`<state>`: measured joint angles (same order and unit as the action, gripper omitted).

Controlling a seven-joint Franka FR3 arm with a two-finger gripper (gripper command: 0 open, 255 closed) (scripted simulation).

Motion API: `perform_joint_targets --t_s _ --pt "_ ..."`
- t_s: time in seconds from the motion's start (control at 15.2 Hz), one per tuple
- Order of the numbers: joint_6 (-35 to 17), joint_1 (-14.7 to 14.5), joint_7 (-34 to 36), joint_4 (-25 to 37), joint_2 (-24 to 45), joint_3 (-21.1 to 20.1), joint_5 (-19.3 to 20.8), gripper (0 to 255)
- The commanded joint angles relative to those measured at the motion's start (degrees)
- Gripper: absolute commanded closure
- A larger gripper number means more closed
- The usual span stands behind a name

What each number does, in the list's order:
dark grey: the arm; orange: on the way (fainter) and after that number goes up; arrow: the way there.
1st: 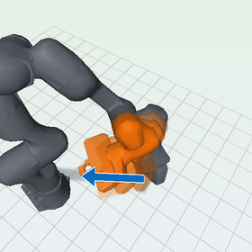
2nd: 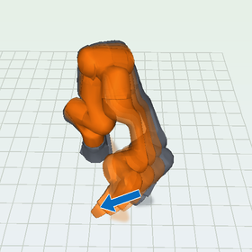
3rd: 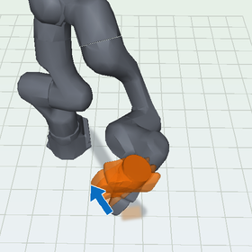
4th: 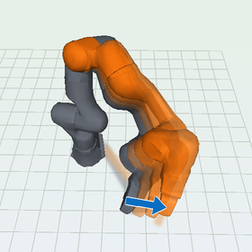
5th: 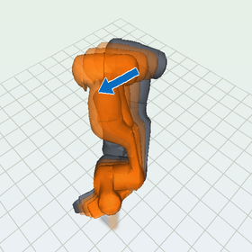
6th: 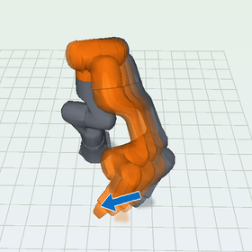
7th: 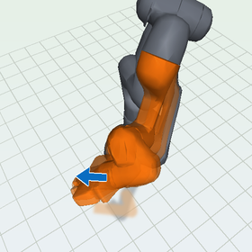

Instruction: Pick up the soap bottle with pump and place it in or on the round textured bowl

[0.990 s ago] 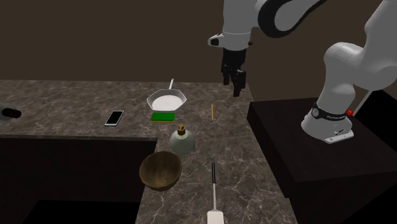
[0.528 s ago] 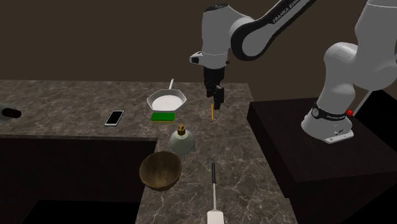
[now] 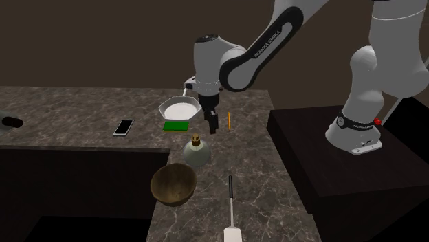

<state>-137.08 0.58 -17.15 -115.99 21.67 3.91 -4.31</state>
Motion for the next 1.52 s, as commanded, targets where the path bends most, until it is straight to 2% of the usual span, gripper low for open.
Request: perform_joint_targets --t_s 0.0,0.2,0.26,0.73,1.25,1.32,1.45 --pt "-0.6 0.6 -0.9 3.6 4.1 0.1 -0.3 0" --pt "-1.0 1.1 -1.2 10.3 10.9 -0.1 -0.5 0" --pt "-1.0 1.2 -1.2 10.7 11.4 -0.1 -0.5 0" --pt "-4.8 1.3 -1.5 11.3 15.8 -0.5 -0.9 0" --pt "-4.8 1.3 -1.5 11.3 15.8 -0.5 -0.9 0" --pt "-4.8 1.3 -1.5 11.3 15.8 -0.5 -0.9 255" --pt "-4.8 1.3 -1.5 11.3 15.8 -0.5 -0.9 255"
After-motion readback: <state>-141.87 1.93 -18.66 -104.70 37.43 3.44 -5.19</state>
